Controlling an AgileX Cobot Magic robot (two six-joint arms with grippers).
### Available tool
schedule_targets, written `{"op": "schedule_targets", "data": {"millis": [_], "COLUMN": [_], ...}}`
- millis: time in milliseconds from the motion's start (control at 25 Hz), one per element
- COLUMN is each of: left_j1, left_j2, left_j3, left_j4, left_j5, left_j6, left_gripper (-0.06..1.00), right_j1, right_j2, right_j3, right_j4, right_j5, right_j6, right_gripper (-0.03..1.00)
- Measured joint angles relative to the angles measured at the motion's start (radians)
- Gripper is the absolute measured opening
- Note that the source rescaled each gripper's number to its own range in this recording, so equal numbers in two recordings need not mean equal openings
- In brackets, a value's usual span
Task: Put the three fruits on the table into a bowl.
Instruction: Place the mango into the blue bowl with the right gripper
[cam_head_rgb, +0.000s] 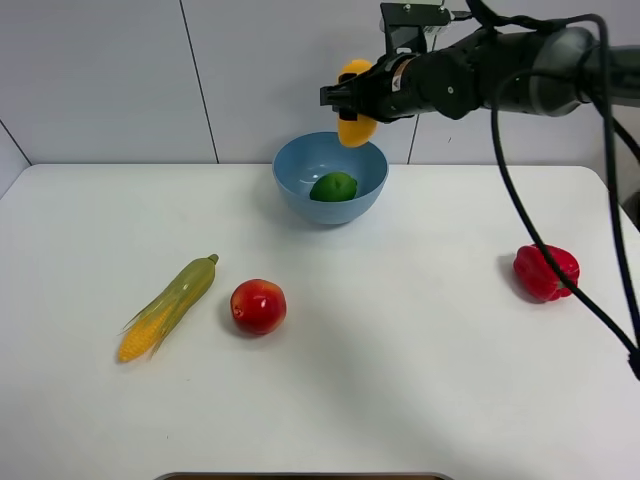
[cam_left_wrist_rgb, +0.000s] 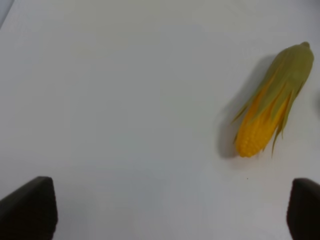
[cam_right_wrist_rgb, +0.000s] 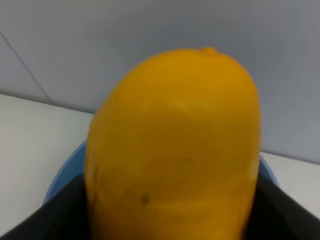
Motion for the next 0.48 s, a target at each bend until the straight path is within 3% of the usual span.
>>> {"op": "schedule_targets", "data": {"millis": [200,480], "left_j1": [0.000,0.000], "left_j2": [0.000,0.000], "left_j3": [0.000,0.000], "left_j4": [0.000,0.000], "left_j5": [0.000,0.000], "left_j6": [0.000,0.000], "left_gripper": [0.76,0.76], "right_j1": [0.000,0.000], "right_j2": [0.133,0.257], "right_j3": [-0.104,-0.158], "right_j4": [0.088,0.154], "right_j5": [0.000,0.000], "right_j6": [-0.110,-0.165], "right_gripper": [0.00,0.00]}}
